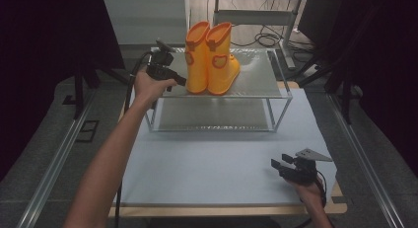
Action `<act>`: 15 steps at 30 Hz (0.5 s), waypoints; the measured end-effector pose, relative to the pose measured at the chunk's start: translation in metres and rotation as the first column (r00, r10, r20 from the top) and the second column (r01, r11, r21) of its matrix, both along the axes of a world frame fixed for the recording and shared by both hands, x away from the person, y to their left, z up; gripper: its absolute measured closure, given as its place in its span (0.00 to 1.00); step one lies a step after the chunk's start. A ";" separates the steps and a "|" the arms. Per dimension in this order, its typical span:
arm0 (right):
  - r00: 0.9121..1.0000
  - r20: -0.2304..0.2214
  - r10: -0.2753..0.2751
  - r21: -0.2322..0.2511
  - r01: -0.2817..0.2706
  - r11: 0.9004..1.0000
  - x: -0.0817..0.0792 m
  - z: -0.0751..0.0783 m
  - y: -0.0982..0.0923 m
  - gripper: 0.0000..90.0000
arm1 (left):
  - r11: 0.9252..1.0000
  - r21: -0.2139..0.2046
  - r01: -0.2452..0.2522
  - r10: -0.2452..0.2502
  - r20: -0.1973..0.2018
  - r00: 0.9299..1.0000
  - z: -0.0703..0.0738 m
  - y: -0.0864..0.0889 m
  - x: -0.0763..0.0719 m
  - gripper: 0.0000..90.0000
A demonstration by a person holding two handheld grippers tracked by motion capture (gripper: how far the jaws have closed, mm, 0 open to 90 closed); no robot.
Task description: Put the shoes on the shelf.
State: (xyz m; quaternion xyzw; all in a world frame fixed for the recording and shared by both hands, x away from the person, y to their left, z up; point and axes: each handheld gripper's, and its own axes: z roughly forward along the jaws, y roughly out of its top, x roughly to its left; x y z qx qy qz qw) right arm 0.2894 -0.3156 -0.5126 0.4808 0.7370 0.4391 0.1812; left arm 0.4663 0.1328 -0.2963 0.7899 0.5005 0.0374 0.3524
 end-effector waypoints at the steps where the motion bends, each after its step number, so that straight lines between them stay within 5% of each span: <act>1: 1.000 -0.002 -0.002 -0.003 0.002 1.000 0.000 0.000 -0.001 0.48 | 1.000 0.001 0.002 -0.002 -0.001 1.000 -0.002 -0.001 0.001 1.00; 15: 1.000 0.002 0.010 -0.014 -0.010 1.000 -0.001 0.000 0.005 0.48 | 0.999 -0.045 0.028 -0.027 0.008 1.000 -0.002 -0.019 -0.004 1.00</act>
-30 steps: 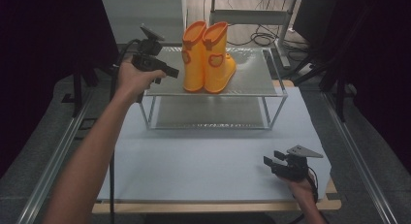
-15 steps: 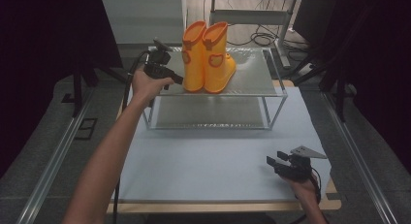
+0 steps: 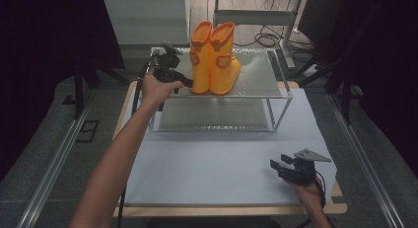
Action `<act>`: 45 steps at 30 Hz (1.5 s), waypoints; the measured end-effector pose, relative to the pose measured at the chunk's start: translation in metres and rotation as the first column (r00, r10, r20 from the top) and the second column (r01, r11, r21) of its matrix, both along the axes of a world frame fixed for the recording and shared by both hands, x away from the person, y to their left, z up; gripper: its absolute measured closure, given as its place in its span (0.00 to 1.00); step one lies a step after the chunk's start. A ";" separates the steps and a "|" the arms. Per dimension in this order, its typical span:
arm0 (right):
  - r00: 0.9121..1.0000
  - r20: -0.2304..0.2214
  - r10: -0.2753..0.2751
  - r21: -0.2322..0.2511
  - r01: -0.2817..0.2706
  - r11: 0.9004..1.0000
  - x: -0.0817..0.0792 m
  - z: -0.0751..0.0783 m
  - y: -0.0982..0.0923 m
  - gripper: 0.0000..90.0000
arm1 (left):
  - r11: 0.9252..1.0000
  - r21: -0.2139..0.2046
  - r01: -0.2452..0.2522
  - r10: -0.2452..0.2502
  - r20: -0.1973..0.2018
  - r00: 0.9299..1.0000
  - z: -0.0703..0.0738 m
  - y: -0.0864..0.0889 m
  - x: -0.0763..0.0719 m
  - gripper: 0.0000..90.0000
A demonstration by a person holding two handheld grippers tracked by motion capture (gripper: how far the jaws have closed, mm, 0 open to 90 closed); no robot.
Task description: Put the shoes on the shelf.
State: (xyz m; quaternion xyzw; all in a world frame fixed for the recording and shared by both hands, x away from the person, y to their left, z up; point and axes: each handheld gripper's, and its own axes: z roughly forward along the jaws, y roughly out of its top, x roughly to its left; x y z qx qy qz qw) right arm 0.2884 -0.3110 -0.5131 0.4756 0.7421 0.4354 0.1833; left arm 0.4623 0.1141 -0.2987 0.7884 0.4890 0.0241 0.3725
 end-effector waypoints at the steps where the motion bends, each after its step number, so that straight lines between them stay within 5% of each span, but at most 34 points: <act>1: 1.000 0.000 0.002 0.000 -0.002 1.000 0.000 0.000 0.001 0.48 | 1.000 0.004 0.008 -0.008 -0.001 1.000 0.001 -0.002 0.000 1.00; 16: 1.000 0.005 0.015 0.004 -0.015 1.000 -0.001 0.002 0.004 0.48 | 0.999 -0.021 0.042 -0.042 0.001 0.999 0.005 -0.024 -0.003 1.00; 19: 1.000 0.008 0.019 0.001 -0.019 1.000 -0.001 0.002 0.005 0.48 | 0.992 -0.091 0.084 -0.086 -0.021 0.996 0.004 -0.029 -0.005 1.00; 21: 1.000 0.007 0.020 -0.001 -0.020 1.000 -0.001 0.002 0.005 0.48 | 0.994 -0.040 0.103 -0.104 -0.003 0.995 0.003 -0.040 -0.008 1.00; 23: 1.000 0.012 0.018 0.001 -0.018 1.000 -0.001 0.003 0.004 0.48 | 0.991 -0.039 0.126 -0.126 -0.007 0.992 0.002 -0.046 -0.008 1.00; 35: 1.000 0.014 0.004 0.008 -0.004 1.000 -0.001 0.004 -0.001 0.48 | 0.999 0.033 -0.017 0.015 0.052 0.999 0.008 -0.006 -0.005 1.00; 45: 1.000 0.013 0.002 0.005 -0.002 1.000 -0.001 0.003 -0.002 0.48 | 0.998 0.043 -0.045 0.043 0.041 0.998 -0.004 -0.016 0.006 1.00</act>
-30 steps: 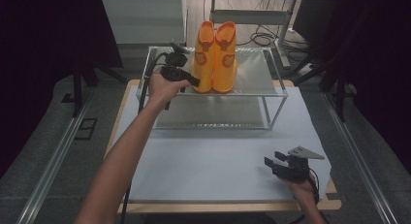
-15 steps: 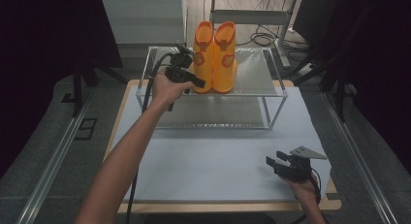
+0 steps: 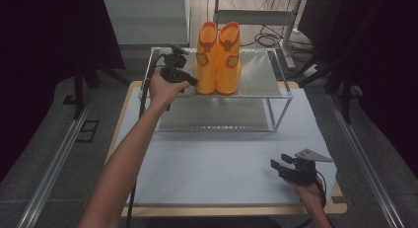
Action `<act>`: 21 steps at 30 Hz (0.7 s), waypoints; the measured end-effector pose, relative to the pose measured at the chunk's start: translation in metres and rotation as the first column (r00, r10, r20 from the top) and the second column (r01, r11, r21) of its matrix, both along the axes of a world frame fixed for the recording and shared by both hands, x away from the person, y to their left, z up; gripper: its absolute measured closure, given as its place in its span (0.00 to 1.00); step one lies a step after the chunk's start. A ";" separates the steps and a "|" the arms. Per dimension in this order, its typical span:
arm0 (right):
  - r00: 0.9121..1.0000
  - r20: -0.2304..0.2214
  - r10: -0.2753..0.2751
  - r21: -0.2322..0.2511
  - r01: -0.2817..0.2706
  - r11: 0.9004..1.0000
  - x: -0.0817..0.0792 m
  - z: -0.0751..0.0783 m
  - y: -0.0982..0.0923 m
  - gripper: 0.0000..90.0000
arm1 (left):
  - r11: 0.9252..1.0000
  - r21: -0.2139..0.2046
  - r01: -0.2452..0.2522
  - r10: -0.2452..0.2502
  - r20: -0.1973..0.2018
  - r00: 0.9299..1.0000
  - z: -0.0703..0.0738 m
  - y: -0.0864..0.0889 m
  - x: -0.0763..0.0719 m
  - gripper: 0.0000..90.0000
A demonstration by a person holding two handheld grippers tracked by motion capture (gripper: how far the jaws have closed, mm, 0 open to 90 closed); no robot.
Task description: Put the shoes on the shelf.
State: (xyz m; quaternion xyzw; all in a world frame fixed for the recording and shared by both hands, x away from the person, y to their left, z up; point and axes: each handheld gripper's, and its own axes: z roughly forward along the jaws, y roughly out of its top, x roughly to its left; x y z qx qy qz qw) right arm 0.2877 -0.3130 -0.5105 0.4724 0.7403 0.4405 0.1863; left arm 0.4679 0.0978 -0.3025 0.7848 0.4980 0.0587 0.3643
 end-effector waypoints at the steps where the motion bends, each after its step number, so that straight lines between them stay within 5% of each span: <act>1: 1.000 0.000 -0.001 0.003 0.001 1.000 0.000 0.000 0.000 0.48 | 1.000 -0.002 0.001 -0.001 0.001 1.000 0.000 -0.001 0.000 1.00; 12: 1.000 -0.003 0.004 0.003 -0.004 1.000 0.000 0.000 0.001 0.48 | 1.000 -0.025 0.016 -0.016 0.002 1.000 0.001 -0.014 -0.001 1.00; 21: 1.000 -0.002 0.002 0.006 -0.002 1.000 0.000 0.000 0.001 0.48 | 0.999 -0.034 0.023 -0.023 0.024 0.999 0.005 0.001 -0.008 0.96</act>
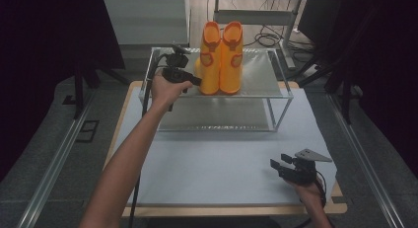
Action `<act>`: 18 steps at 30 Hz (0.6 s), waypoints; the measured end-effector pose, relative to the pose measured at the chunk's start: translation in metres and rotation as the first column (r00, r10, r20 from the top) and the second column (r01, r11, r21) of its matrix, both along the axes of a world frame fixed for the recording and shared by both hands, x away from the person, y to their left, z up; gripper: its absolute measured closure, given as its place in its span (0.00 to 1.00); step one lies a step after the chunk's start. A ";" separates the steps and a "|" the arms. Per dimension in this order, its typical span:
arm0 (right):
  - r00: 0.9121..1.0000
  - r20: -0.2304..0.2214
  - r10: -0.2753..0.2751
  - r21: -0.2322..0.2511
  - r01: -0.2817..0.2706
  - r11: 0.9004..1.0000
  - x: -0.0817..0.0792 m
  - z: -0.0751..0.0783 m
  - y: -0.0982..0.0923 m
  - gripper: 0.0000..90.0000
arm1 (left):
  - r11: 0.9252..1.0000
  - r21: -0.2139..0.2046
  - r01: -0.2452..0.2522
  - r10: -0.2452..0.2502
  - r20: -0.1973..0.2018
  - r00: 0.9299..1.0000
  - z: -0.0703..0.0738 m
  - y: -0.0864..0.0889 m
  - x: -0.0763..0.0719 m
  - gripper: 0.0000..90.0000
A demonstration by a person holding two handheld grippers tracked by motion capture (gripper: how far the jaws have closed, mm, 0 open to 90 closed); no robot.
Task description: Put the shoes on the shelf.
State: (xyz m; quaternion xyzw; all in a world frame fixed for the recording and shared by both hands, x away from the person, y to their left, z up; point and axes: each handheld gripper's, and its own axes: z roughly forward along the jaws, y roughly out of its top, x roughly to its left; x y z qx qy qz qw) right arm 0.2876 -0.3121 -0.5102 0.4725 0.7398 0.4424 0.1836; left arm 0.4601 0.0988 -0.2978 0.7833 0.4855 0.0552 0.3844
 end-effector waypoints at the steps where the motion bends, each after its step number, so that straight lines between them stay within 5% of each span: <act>1: 1.000 0.000 0.000 0.000 0.000 1.000 0.000 0.000 0.000 0.48 | 1.000 0.001 0.001 -0.001 0.004 1.000 0.001 0.002 -0.002 0.95; 5: 1.000 0.000 0.001 -0.004 -0.001 1.000 0.000 0.000 0.000 0.48 | 1.000 0.016 0.022 -0.022 0.015 1.000 0.006 0.009 -0.011 0.91; 18: 1.000 0.001 -0.003 -0.004 0.003 1.000 0.000 0.001 0.002 0.48 | 0.993 -0.049 0.109 -0.108 0.032 0.994 0.002 0.034 -0.048 0.72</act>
